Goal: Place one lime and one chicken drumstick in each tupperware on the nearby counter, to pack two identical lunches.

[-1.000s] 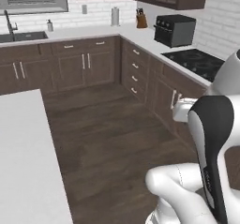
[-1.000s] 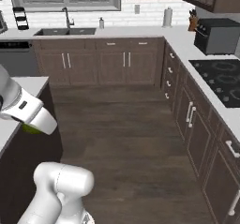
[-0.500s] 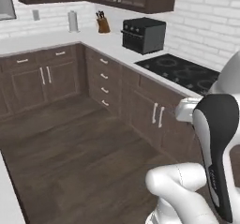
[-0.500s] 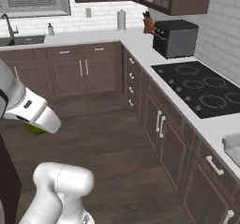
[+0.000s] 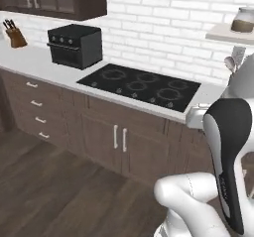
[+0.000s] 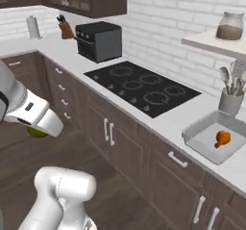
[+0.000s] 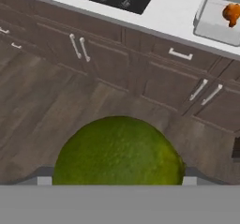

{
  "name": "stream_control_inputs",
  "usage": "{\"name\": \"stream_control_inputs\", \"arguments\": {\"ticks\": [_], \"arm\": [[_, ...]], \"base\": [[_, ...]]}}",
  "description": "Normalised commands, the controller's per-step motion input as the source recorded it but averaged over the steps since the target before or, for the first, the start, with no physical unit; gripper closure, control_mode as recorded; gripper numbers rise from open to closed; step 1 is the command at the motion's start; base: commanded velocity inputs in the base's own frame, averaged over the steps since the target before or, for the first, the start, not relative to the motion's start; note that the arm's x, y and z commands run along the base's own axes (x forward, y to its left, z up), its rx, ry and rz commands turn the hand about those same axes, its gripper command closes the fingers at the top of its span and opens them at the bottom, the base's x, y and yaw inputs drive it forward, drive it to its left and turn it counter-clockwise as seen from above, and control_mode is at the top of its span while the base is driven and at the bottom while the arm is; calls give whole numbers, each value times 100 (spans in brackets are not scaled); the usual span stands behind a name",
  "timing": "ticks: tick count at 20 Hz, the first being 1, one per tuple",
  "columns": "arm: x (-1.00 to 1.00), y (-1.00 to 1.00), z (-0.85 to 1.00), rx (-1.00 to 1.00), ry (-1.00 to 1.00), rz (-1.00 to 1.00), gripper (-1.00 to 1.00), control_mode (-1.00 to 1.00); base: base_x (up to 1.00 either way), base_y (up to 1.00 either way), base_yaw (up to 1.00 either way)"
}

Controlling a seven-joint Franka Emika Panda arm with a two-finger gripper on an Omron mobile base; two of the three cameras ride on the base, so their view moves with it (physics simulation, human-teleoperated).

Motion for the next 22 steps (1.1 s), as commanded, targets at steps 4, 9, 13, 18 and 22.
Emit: {"name": "stream_control_inputs", "arguments": {"ticks": [4,9,13,18,22], "arm": [[0,0,0,0,0,0,100,100],[0,0,0,0,0,0,100,100],[0,0,0,0,0,0,100,100],[0,0,0,0,0,0,100,100],[0,0,0,0,0,0,100,100]], "base": [[71,0,-71],[70,0,-72],[84,0,-66],[98,-8,-49],[55,-9,-7]]}}
